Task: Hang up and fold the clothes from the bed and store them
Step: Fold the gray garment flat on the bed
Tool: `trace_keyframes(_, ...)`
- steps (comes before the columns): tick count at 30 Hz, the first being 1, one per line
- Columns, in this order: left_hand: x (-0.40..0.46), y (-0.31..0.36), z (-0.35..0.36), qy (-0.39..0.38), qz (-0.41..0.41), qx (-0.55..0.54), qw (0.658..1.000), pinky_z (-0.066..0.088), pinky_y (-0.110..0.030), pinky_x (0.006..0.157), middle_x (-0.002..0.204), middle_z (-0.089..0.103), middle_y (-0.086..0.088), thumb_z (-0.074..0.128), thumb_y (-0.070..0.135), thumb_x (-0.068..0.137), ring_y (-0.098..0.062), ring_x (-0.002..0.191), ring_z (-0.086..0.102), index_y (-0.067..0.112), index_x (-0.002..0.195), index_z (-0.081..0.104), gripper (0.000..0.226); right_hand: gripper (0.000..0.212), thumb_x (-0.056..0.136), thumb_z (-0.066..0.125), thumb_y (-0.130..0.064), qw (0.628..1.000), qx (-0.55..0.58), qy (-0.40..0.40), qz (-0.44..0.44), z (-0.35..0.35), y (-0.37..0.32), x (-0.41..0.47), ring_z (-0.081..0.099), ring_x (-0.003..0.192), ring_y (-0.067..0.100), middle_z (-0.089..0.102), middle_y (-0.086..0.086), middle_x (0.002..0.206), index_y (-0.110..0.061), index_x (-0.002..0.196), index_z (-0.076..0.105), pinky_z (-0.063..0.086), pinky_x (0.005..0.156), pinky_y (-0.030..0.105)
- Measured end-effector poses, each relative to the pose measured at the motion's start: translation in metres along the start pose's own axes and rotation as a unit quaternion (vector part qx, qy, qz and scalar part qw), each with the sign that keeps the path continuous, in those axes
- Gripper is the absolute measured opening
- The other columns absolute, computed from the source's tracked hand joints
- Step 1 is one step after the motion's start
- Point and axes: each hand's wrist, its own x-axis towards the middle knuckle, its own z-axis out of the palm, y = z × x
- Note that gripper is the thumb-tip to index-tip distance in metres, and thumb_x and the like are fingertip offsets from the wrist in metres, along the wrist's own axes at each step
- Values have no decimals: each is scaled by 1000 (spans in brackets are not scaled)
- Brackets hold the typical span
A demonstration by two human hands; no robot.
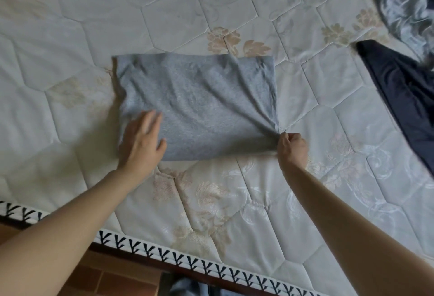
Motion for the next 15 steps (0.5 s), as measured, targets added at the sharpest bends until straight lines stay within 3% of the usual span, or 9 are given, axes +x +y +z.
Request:
trace_keyframes(3, 26, 31, 14, -84, 89, 36, 992, 31, -50, 107, 142, 51, -16, 39, 32, 87, -33, 134, 44, 5, 134, 55, 57, 43, 100, 41, -40, 1000, 2, -19, -4, -2, -1, 3, 54, 85, 30, 61, 17, 105, -3, 103, 62, 38, 71, 34)
trace_keyframes(5, 46, 54, 21, -113, 146, 53, 981, 24, -46, 112, 144, 51, -13, 43, 31, 88, -31, 135, 45, 9, 134, 58, 53, 44, 100, 42, -45, 999, -2, -33, -9, -4, -2, 2, 50, 84, 27, 59, 13, 103, -5, 106, 60, 34, 71, 33)
trace_keyframes(10, 94, 102, 37, -139, 233, 84, 959, 27, -48, 115, 148, 47, -10, 63, 27, 91, -28, 140, 40, 11, 138, 54, 50, 43, 99, 43, -50, 999, -8, -52, 10, -4, -5, 4, 56, 91, 29, 62, 10, 102, -11, 105, 58, 37, 72, 35)
trace_keyframes(13, 120, 125, 43, -169, 265, 91, 945, 9, -44, 120, 158, 30, -7, 42, 29, 102, -24, 149, 20, 14, 148, 39, 49, 37, 98, 46, -49, 999, 2, -46, 12, -3, -5, 6, 58, 95, 29, 65, 9, 105, -14, 102, 58, 35, 72, 34)
trace_keyframes(15, 138, 139, 46, -180, 277, 109, 938, 1, -43, 120, 162, 21, -5, 31, 30, 105, -23, 151, 10, 16, 153, 29, 49, 33, 98, 49, -48, 999, 7, -40, 7, -2, -6, 7, 54, 88, 27, 65, 10, 103, -16, 98, 57, 33, 70, 33)
